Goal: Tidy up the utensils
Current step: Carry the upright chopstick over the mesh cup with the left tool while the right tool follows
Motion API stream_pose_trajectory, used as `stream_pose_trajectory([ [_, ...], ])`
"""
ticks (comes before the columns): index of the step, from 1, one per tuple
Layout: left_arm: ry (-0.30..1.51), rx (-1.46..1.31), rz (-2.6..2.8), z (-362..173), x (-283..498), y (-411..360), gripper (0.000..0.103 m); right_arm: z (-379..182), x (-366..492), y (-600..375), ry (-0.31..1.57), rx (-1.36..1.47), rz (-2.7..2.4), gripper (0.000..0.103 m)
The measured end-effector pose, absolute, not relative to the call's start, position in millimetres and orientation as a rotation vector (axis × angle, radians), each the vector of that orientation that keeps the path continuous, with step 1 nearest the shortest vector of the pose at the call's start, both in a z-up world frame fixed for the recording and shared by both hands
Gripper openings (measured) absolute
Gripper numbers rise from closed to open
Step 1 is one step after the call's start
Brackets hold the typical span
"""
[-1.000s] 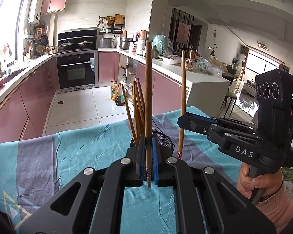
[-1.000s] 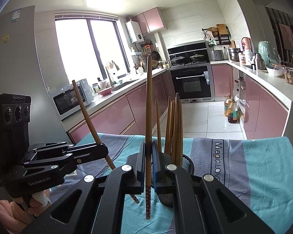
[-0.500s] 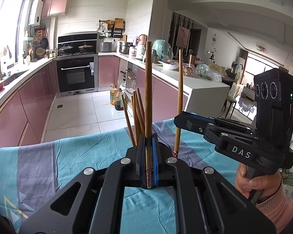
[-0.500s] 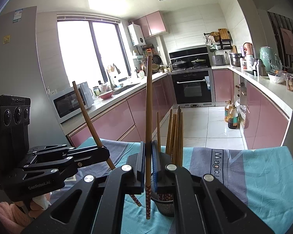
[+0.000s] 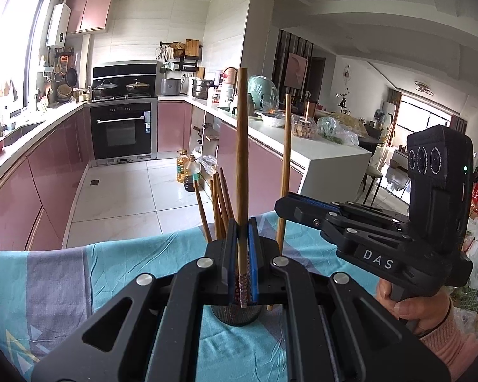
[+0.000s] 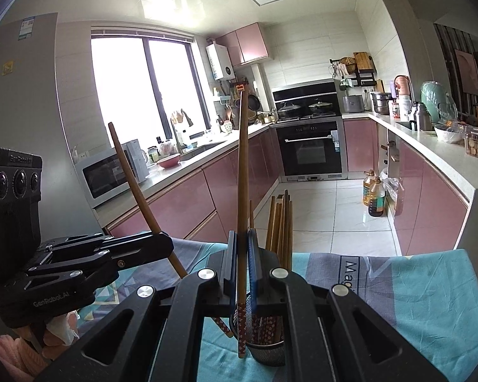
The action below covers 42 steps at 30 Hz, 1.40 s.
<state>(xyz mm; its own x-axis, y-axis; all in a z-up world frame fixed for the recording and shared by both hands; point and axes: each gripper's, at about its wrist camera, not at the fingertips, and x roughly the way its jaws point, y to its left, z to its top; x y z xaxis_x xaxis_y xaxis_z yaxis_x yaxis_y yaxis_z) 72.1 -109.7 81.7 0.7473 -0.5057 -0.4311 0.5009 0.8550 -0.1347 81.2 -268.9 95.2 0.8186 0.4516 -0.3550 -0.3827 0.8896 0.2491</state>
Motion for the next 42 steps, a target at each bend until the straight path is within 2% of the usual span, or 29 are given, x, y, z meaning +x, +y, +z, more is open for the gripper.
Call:
stream_pose_trajectory([
  [42, 0.516, -0.015, -0.545, 73.7, 72.8, -108.6, 0.007, 83.8, 108.6, -263.6, 0.453, 0.186, 0.402, 0.006],
])
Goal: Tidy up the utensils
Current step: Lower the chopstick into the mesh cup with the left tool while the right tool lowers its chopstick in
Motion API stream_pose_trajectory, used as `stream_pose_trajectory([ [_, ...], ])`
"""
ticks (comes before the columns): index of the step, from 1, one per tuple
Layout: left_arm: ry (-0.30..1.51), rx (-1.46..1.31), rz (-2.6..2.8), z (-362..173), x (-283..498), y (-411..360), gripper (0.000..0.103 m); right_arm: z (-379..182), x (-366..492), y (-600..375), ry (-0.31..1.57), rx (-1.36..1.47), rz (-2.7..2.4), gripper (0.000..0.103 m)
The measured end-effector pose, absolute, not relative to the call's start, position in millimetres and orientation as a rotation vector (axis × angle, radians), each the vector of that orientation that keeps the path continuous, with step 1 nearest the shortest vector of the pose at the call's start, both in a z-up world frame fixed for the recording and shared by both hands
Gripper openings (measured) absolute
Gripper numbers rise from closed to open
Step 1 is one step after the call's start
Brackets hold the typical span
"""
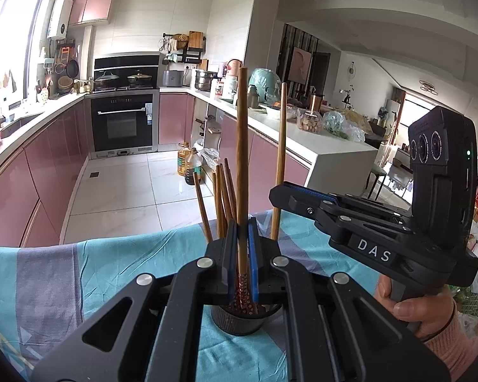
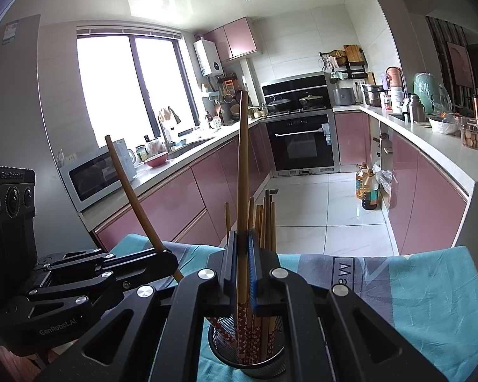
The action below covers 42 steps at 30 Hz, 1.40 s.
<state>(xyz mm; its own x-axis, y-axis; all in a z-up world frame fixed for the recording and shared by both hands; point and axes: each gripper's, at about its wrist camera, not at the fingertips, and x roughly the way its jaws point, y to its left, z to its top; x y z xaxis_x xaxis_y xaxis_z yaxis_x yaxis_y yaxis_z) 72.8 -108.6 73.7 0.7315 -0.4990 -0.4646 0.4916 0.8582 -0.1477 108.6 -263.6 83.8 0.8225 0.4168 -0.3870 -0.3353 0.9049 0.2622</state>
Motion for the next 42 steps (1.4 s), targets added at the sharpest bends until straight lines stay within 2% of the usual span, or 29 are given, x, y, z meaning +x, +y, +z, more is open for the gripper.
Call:
stream_pose_trajectory([
  [42, 0.584, 0.016, -0.540, 59.9, 104.0, -115.3, 0.007, 61.0, 113.8, -252.3, 0.502, 0.161, 0.383, 0.005],
])
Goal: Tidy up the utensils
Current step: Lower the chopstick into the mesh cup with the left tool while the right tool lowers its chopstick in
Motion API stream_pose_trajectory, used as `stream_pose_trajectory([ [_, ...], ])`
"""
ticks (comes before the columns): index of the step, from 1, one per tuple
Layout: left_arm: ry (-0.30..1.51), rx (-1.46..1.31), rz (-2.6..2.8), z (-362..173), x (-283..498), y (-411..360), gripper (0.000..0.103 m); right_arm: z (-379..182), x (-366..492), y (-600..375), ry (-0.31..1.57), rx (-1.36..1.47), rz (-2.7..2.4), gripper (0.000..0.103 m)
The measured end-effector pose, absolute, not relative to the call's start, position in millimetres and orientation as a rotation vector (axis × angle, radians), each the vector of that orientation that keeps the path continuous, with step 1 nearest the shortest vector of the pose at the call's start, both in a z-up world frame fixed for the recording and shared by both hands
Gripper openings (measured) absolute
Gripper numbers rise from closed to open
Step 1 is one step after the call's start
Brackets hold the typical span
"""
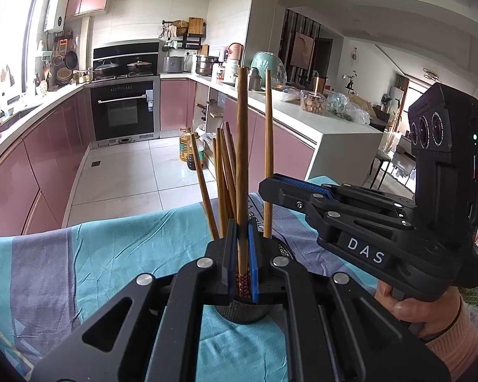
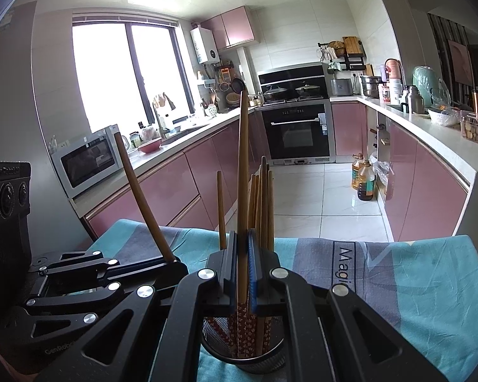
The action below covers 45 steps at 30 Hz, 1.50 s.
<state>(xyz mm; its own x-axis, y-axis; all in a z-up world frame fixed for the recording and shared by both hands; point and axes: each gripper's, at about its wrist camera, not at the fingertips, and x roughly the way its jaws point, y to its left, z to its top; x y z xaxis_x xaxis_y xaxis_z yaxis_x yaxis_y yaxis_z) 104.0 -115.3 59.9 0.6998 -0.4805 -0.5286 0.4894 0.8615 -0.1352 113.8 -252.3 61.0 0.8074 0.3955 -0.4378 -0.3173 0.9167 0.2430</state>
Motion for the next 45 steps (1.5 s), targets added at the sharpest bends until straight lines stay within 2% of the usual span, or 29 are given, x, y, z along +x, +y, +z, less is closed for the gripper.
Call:
stream_pose_trajectory([
  [45, 0.638, 0.022, -0.547, 27.9, 120.4, -112.6, 0.007, 32.1, 116.1, -236.0, 0.566, 0.126, 0.389, 0.005],
])
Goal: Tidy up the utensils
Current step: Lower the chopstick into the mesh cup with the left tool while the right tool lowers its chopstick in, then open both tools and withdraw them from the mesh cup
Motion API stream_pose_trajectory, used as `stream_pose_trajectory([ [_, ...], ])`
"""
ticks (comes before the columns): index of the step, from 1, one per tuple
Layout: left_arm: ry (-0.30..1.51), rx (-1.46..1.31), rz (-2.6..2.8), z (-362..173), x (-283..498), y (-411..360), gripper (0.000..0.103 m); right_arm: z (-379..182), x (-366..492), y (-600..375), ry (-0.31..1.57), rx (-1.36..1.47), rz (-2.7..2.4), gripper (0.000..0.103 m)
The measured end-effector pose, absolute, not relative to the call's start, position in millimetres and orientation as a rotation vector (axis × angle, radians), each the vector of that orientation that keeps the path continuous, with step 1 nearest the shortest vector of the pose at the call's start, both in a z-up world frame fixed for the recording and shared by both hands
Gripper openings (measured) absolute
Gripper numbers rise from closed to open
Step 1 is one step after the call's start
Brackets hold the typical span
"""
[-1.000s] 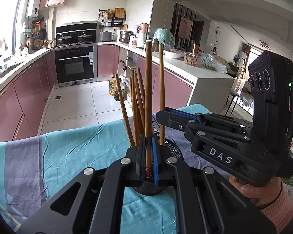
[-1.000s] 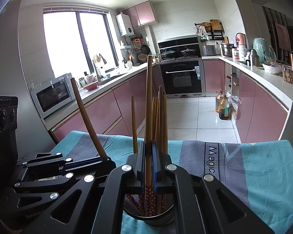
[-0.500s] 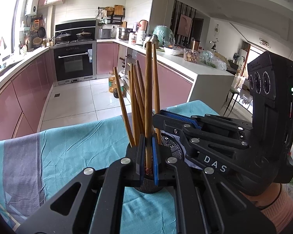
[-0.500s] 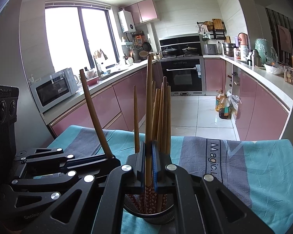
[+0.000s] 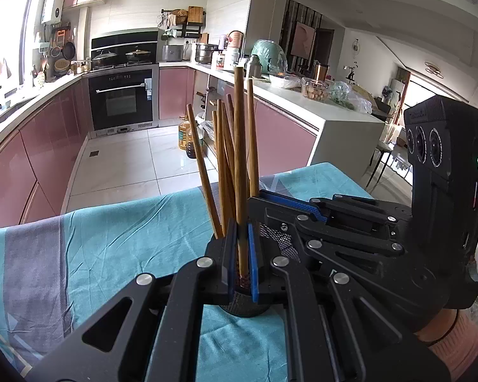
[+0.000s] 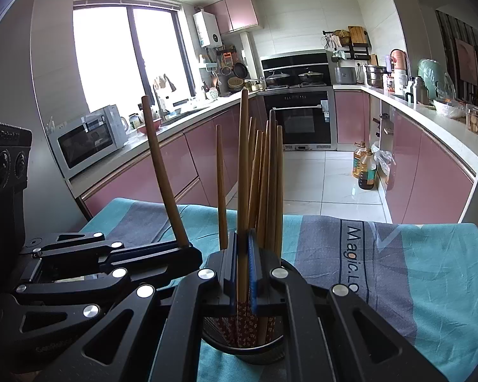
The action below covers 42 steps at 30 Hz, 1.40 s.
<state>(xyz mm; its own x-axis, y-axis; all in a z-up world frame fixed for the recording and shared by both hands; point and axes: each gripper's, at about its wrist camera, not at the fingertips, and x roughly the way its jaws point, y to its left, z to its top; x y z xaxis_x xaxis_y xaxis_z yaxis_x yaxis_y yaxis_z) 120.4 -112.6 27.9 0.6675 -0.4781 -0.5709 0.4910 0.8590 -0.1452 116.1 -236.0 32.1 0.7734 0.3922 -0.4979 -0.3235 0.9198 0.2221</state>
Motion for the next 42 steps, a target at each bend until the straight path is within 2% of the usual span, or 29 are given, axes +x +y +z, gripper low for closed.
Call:
stream_pose_trajectory([
  [32, 0.697, 0.009, -0.523, 4.2, 155.7, -112.2, 0.009, 27.9, 121.8, -234.4, 0.598, 0.154, 0.390, 0.008],
  [36, 0.672, 0.010, -0.516, 5.9, 147.8, -107.4, 0.022, 26.5, 118.0, -237.8, 0.595, 0.161, 0.386, 0.012],
  [40, 0.650, 0.005, -0.492, 6.1, 140.9, -99.0, 0.030, 26.6, 110.7, -241.6, 0.591, 0.163, 0.378, 0.022],
  [42, 0.632, 0.004, -0.472, 7.5, 135.3, -93.5, 0.041, 26.9, 106.4, -242.7, 0.584, 0.157, 0.373, 0.028],
])
